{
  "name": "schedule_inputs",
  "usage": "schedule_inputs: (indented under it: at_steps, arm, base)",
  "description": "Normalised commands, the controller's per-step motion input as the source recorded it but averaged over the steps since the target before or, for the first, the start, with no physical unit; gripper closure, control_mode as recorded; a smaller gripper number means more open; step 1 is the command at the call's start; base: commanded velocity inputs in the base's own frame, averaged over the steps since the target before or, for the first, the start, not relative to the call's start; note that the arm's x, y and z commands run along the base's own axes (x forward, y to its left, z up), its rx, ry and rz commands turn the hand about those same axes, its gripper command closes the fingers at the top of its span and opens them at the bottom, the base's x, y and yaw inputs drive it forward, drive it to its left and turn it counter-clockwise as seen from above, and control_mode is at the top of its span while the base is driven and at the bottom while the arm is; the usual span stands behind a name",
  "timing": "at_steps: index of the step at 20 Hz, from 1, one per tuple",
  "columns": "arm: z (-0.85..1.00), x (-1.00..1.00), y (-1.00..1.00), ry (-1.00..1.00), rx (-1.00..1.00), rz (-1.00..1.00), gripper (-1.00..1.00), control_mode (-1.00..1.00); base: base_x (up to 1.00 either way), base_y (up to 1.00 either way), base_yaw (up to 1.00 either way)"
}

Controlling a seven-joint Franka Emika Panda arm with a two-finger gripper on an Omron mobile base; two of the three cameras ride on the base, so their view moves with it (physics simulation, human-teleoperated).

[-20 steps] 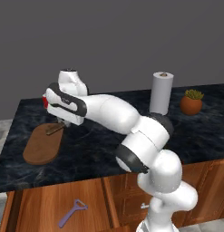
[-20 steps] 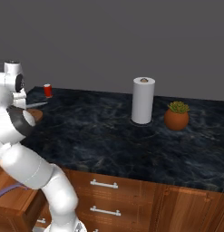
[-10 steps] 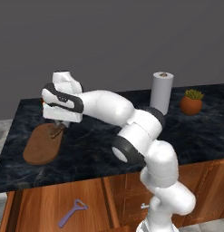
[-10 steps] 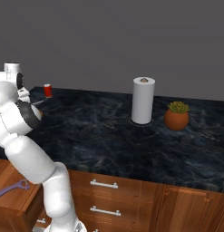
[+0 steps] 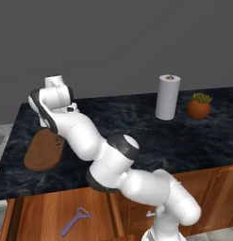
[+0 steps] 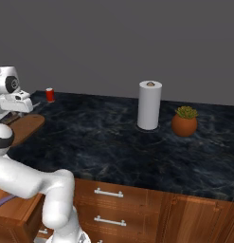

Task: Open the drawer on the left and place the cutting tools on the cutting board.

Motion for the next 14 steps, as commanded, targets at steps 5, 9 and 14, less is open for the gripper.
schedule_inputs:
  at_steps: [5, 9, 14]
  arm:
    - [-0.18, 0.15, 0.07, 0.0, 0.05, 0.0, 1.0, -1.0]
    - [-0.3, 0.09, 0.08, 0.0, 0.03, 0.0, 1.0, -1.0]
    - [-0.29, 0.25, 0.2, 0.0, 0.0, 0.0, 1.0, -1.0]
  base:
    - [0.0, 0.0, 0.0]
    - [0.0, 0.0, 0.0]
    - [0.0, 0.0, 0.0]
